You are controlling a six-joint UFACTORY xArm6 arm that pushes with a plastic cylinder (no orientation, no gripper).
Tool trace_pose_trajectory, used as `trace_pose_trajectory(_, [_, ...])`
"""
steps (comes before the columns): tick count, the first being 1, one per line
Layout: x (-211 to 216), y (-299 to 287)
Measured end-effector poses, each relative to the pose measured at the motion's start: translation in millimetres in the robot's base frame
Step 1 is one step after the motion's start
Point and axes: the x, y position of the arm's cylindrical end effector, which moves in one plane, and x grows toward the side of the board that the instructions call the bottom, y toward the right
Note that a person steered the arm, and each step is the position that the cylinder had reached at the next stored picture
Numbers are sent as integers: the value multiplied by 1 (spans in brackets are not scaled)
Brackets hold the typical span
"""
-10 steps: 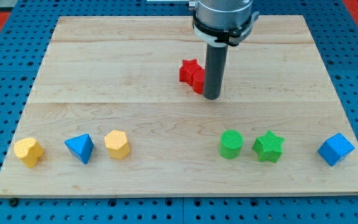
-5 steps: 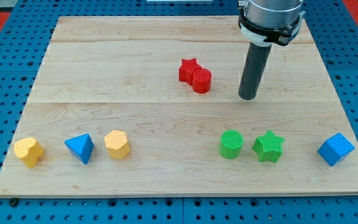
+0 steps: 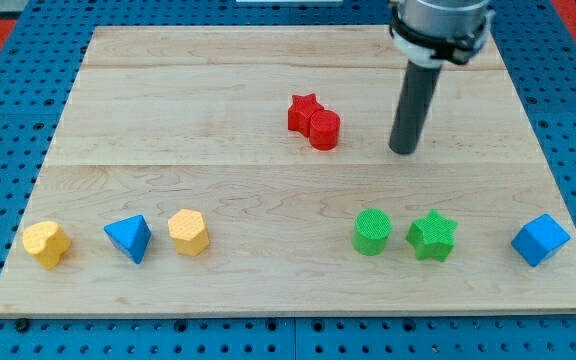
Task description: Place the green star below to the green circle
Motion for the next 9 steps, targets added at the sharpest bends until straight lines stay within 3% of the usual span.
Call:
trace_pose_trajectory(1, [55, 28])
trace_pose_trajectory(3, [75, 59])
trace_pose_trajectory(5, [91, -7])
trace_pose_trajectory(8, [124, -15])
trace_pose_trajectory(9, [148, 15])
